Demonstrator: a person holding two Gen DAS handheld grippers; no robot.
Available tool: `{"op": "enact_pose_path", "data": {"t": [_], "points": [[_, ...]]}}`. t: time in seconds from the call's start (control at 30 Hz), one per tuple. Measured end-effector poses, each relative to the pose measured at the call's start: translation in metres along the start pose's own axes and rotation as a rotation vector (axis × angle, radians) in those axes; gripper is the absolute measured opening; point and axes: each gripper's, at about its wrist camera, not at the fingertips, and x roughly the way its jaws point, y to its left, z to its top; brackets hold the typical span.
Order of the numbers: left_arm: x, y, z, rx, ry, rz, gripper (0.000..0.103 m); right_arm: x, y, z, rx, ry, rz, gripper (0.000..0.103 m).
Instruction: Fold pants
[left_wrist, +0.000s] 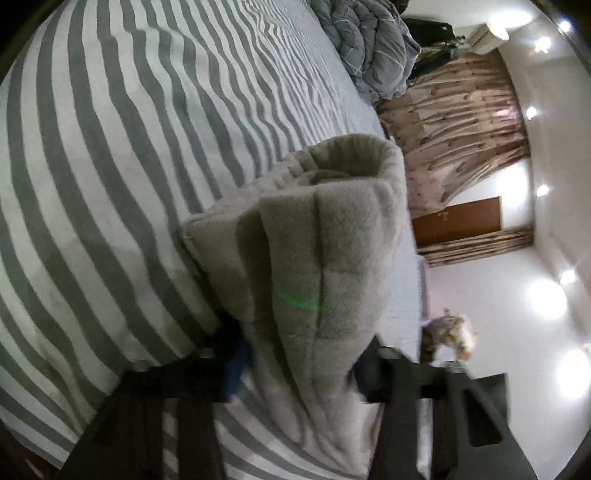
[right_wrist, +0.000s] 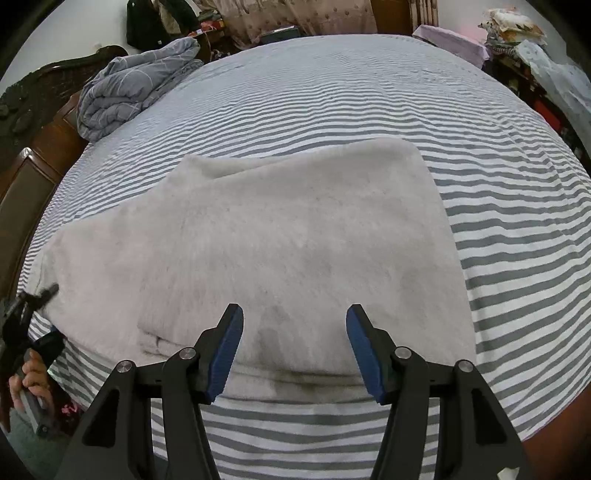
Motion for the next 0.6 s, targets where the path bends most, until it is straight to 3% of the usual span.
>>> {"op": "enact_pose_path", "data": {"t": [0.13,0.27,0.33,0.6], "points": [[-0.005,-0.007,-0.003,0.043,-0.018,0.022,0.024,0.017,0.006,-0.005,-0.047,0.041,-0.047,0.055],[-0.01,-0.049,-0.011,0.25,-0.067,0.094,0.019,0.026,0.014,-0.012,-0.116,0.029,-0.082,0.062],[-0.015,-0.075,-0.018,0.349,-0.085,0.116,0.018,0.025,0.012,-0.01,-0.105,0.034,-0.069,0.064],[-0.019,-0.17,-0.056,0.545,-0.122,0.168,0.017,-0.009,-0.023,-0.005,0.084,-0.02,0.076,0.063]]}}
